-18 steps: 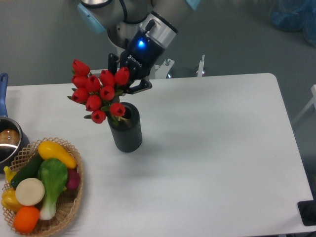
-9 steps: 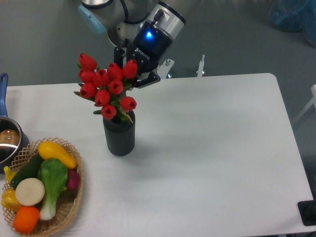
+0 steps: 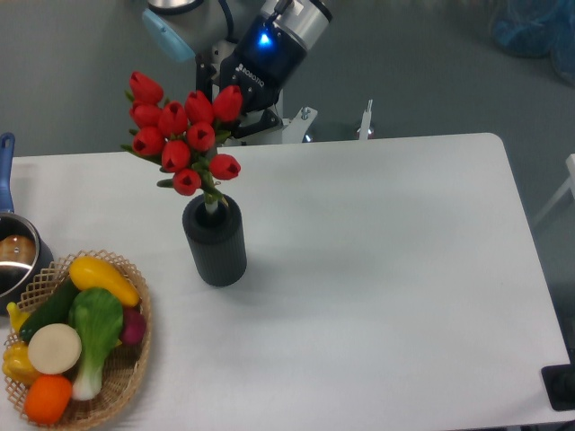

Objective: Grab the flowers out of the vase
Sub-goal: 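Lift the gripped tulip bunch straight up out of the black vase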

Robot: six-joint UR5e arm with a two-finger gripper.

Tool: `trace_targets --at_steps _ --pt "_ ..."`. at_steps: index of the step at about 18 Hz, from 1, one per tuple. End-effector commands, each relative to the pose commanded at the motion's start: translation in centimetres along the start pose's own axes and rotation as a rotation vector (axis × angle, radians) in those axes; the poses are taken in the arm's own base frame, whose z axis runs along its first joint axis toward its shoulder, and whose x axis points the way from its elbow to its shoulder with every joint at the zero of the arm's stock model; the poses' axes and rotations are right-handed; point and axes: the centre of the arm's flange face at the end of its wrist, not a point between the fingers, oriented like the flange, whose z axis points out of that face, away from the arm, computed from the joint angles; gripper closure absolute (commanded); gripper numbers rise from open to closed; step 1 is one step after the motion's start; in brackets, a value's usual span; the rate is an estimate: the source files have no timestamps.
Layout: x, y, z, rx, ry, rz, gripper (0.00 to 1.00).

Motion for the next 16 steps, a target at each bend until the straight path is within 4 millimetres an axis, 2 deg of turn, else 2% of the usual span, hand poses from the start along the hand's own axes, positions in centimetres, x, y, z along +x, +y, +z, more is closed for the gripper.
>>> trace_targets --at_steps 8,16 --pt "-0.4 -1.4 -1.3 0.047 -0.008 -0.024 0.96" --pt "-2.0 -1.2 -3.7 0.1 -0.047 -0.061 0.96"
